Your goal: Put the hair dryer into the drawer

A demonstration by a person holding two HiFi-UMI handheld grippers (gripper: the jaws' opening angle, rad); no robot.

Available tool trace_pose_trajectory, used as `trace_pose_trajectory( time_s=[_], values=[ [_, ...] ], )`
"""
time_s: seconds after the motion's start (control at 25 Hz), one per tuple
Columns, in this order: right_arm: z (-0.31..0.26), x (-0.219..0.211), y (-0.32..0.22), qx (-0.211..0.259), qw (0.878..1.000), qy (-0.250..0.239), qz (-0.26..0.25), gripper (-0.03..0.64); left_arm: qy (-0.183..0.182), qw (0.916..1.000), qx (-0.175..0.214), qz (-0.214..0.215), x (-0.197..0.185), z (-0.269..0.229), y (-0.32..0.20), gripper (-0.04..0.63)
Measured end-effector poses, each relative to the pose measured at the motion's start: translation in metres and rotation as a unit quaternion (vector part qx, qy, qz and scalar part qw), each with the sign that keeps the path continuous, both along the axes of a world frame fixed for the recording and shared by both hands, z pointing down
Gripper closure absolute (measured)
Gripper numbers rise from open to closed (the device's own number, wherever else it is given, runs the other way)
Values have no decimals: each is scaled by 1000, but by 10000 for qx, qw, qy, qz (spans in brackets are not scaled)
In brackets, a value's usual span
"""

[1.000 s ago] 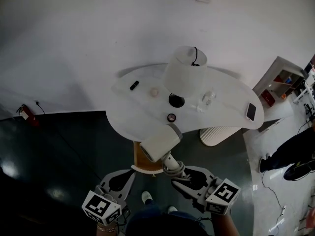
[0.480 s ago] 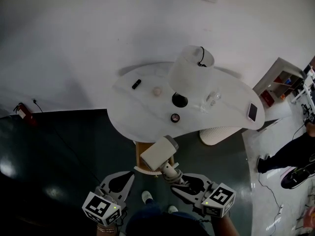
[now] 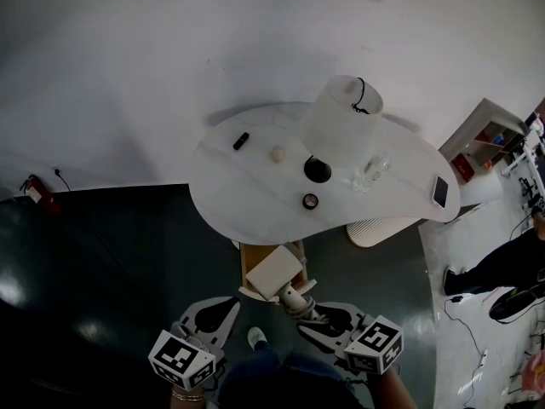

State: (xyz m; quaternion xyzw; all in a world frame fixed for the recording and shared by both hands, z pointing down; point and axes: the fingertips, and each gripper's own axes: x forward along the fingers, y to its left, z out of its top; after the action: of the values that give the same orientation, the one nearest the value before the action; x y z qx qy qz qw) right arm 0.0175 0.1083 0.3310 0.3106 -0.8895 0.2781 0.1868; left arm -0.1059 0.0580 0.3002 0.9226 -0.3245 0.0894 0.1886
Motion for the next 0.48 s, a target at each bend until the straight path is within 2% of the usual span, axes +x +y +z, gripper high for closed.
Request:
trace_pose_trajectory(
  time_s=[0.48],
  values=[
    [30,-11,8,-565,9982,176,-67,399,-5,9996,-272,65,-9,25,0,580]
  ],
)
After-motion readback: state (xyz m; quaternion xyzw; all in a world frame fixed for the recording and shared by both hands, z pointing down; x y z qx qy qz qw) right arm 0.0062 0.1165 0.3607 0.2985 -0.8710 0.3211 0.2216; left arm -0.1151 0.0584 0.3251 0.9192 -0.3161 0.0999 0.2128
